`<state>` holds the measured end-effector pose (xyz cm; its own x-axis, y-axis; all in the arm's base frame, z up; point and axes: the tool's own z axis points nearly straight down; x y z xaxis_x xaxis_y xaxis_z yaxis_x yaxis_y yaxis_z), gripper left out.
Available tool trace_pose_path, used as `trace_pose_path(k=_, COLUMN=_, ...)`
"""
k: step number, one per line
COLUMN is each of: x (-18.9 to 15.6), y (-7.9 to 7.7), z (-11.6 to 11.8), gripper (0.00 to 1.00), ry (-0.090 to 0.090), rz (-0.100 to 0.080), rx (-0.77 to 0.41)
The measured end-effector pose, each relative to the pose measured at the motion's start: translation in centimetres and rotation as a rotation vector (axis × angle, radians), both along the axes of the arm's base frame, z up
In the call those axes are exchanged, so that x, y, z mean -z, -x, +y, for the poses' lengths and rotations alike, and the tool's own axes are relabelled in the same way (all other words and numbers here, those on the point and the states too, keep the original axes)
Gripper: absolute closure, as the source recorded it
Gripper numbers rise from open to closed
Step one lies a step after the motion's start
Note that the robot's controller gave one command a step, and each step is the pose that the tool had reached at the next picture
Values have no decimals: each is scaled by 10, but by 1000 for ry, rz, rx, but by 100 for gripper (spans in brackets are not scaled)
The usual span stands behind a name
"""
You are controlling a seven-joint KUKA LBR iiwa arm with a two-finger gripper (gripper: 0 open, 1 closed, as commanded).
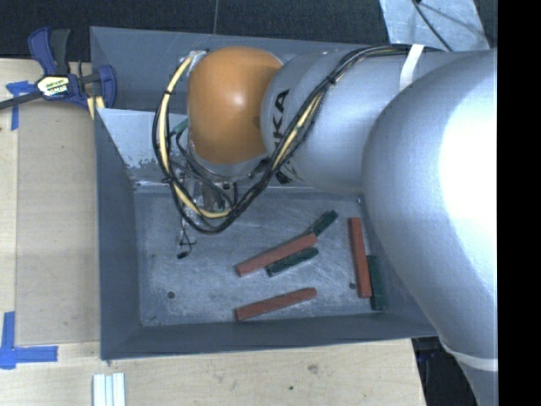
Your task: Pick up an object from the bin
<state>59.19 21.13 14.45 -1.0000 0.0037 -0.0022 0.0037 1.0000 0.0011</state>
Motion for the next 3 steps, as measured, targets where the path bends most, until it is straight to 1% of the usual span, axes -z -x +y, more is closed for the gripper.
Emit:
trace_pose_path(k=1, x=69, y=5, z=-94, gripper=0, ry=6, rz=6, rx=6)
trace_pose_path(k=2, x=72, y=17, z=-156, gripper=0, ry=1, rz=-2, rx=-119)
trace_pose_path(k=3, x=26, y=21, z=-221, gripper=0, ry=5, rz=-5, rx=-111)
